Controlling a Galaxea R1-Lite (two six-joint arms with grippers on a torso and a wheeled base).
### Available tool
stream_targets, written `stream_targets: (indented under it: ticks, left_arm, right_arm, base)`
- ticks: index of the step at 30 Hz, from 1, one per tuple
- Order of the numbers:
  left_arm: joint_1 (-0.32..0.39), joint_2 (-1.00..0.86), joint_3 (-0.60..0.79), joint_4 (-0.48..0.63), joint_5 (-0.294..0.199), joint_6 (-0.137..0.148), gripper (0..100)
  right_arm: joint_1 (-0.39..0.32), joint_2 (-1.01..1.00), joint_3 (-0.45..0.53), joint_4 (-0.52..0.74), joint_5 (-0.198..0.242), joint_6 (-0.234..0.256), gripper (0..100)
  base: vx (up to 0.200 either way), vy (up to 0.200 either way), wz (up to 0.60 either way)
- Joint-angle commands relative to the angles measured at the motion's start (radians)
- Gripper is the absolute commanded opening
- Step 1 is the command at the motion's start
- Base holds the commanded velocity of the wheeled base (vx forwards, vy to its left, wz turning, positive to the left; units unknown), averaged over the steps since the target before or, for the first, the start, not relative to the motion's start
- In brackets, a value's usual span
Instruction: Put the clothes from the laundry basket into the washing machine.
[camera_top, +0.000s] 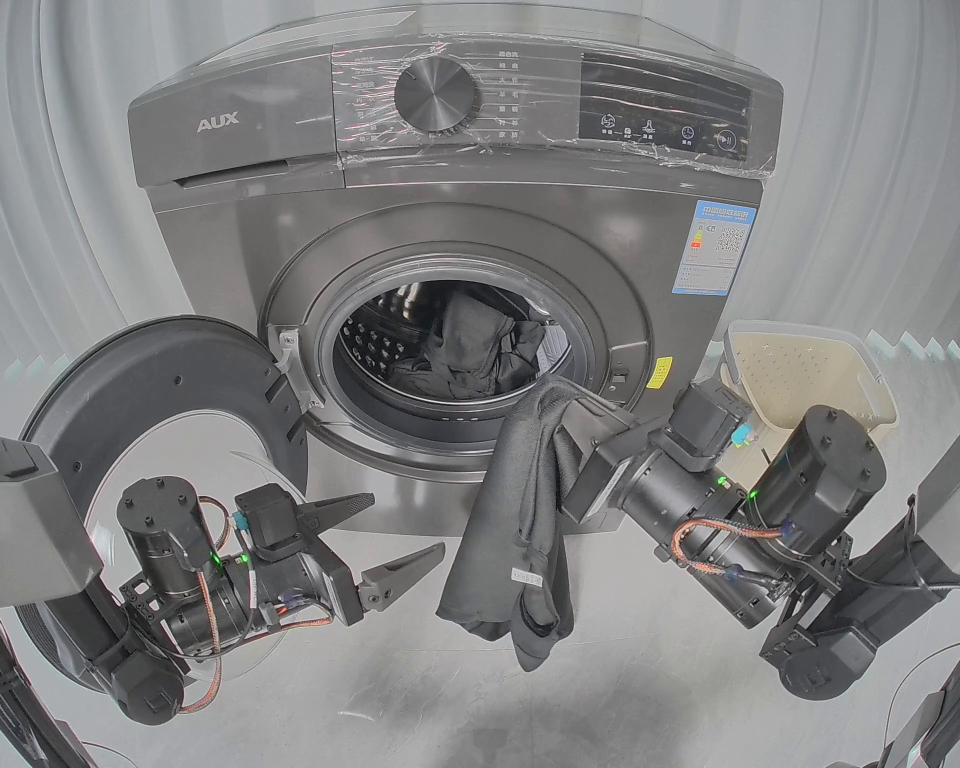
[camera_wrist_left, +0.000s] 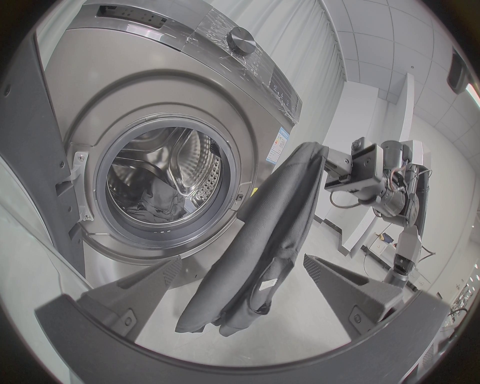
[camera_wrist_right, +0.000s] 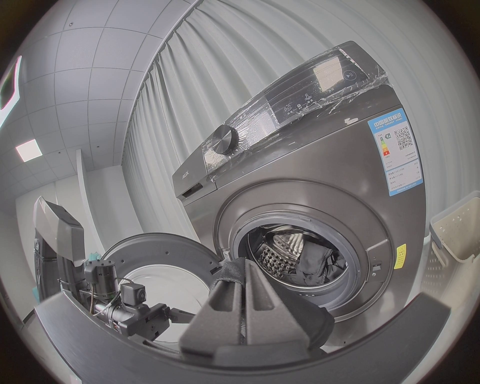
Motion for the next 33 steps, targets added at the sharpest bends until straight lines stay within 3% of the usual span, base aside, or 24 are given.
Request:
stream_targets:
  ticks: [1,4,9,12,25,30,33]
  left_arm:
    - [-0.002,0.016,0.01,-0.001,0.0,0.028,100]
    - [-0.005,0.022,0.016,-0.001,0.0,0.054,100]
    - [-0.008,0.028,0.019,-0.001,0.0,0.057,100]
    - [-0.007,0.025,0.019,-0.001,0.0,0.057,100]
    - [-0.024,0.03,0.023,-0.001,0.0,0.066,100]
    - [-0.042,0.085,0.028,-0.003,0.0,0.104,100]
    - [-0.037,0.113,0.029,-0.003,0.0,0.112,100]
  right_arm:
    - [-0.003,0.012,-0.031,0.004,-0.005,-0.002,0]
    - [-0.001,0.023,-0.056,0.012,-0.039,-0.006,0]
    - [-0.006,0.046,-0.094,0.047,-0.046,-0.006,0]
    - [-0.016,0.051,-0.125,0.087,-0.081,-0.006,0]
    - [-0.02,0.034,-0.217,0.208,-0.1,-0.005,0]
    - [-0.02,0.038,-0.269,0.226,-0.123,-0.003,0]
    - [-0.024,0.041,-0.293,0.226,-0.129,0.0,0]
  base:
    - [0.0,0.0,0.0]
    - [0.0,0.0,0.0]
    - [0.0,0.0,0.0]
    - [0.0,0.0,0.0]
    - [0.0,0.0,0.0]
    - [0.0,0.0,0.0]
    - [0.0,0.0,0.0]
